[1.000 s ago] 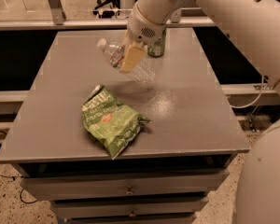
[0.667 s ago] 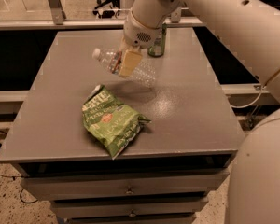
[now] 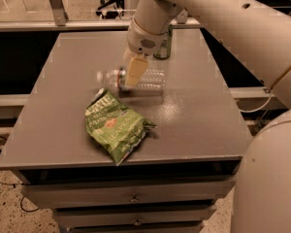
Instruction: Knock water bottle over
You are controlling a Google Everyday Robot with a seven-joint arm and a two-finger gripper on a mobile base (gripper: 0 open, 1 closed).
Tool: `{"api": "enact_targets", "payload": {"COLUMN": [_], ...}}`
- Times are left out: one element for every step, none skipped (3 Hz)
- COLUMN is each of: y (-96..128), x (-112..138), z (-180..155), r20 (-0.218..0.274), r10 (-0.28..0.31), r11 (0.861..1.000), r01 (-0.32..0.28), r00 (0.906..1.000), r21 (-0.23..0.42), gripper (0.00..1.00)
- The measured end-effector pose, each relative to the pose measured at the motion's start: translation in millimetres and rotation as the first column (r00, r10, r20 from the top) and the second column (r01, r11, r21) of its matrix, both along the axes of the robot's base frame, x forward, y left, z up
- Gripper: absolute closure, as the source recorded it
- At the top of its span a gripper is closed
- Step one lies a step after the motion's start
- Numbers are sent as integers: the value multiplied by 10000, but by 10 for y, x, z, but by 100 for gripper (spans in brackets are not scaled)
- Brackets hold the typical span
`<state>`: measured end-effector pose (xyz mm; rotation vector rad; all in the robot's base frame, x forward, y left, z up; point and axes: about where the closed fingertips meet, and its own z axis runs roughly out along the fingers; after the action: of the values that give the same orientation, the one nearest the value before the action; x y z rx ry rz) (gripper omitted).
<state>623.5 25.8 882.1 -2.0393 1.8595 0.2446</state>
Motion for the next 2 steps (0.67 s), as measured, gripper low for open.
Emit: {"api": "enact_targets", "payload": {"y": [-20,-65], "x": [-30,-97], "z": [-25,-19], "r20": [-35,-39], "r10": [-20,-149], "r11": [9999,9998], "r01": [19,149], "r00": [10000,9999], "r21": [-127,-105], "gripper": [0,0]}}
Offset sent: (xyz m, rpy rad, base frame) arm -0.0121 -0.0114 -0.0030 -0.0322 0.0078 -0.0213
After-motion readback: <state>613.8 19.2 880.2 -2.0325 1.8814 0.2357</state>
